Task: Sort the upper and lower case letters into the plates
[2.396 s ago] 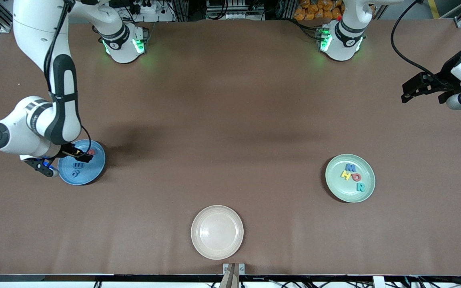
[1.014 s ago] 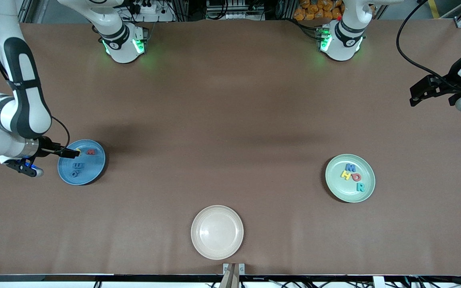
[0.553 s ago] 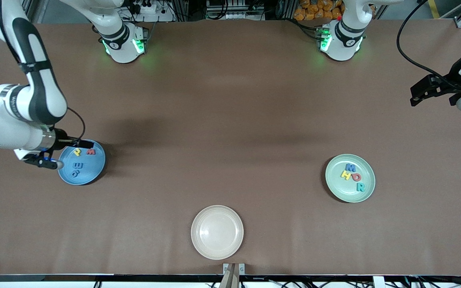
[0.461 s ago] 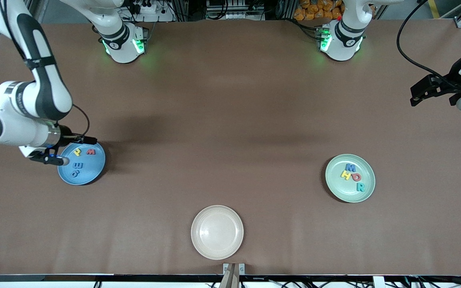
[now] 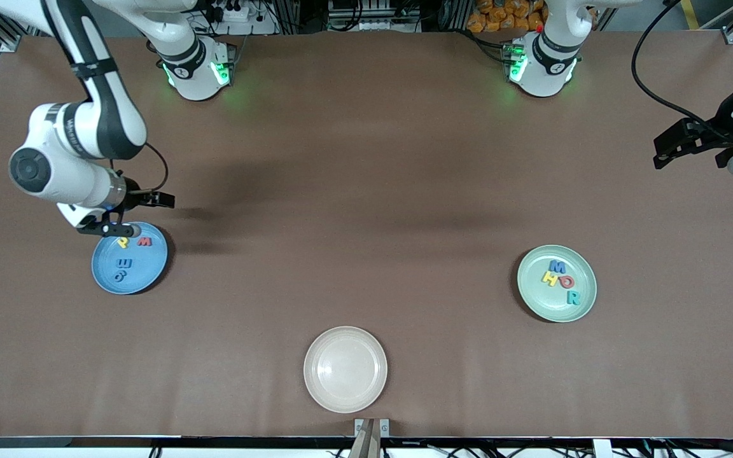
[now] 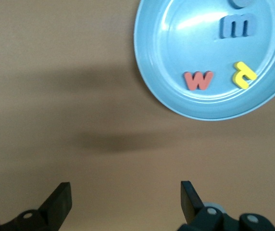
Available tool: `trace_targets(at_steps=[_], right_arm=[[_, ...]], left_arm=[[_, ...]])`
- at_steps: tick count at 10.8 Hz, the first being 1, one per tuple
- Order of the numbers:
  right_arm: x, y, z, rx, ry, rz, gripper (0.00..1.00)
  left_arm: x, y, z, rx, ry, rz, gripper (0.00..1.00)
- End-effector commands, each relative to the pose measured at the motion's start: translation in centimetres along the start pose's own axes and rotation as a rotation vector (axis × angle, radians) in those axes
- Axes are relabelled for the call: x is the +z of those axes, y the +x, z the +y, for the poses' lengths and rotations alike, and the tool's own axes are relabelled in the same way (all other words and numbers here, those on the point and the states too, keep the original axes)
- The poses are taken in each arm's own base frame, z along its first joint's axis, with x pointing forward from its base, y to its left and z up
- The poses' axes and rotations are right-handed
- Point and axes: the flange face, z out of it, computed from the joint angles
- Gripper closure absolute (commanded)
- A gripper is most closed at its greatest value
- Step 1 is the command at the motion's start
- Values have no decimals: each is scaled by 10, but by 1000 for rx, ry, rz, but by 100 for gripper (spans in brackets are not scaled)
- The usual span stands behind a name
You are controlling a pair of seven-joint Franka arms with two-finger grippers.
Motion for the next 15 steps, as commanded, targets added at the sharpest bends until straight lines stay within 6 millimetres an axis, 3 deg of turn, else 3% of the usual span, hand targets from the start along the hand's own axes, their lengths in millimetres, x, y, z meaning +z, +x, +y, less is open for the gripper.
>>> trace_targets(at_steps=[1,3,5,7,11,13,15], right_arm=[[-22,-16,4,-6,-14,72,0],[-74,-9,22,32,-2,159,0],[-142,6,35,57,4,206,0],[-204,11,34,53,4,234,0],[-300,-3,11,-12,2,246,0],[-334,-8,11,-74,-5,256,0],[-343,-10,17,-130,-3,276,0]], left_arm=[[-6,-1,-2,11,-3,12,0],[-6,-1,-2,11,-3,12,0],[-7,-1,-3,9,-3,13,0],[-7,-1,-3,8,-3,13,0],[-13,-1,-7,10,-4,25,0],[-13,-1,-10,6,-3,25,0],[-12,0,-10,4,-3,23,0]])
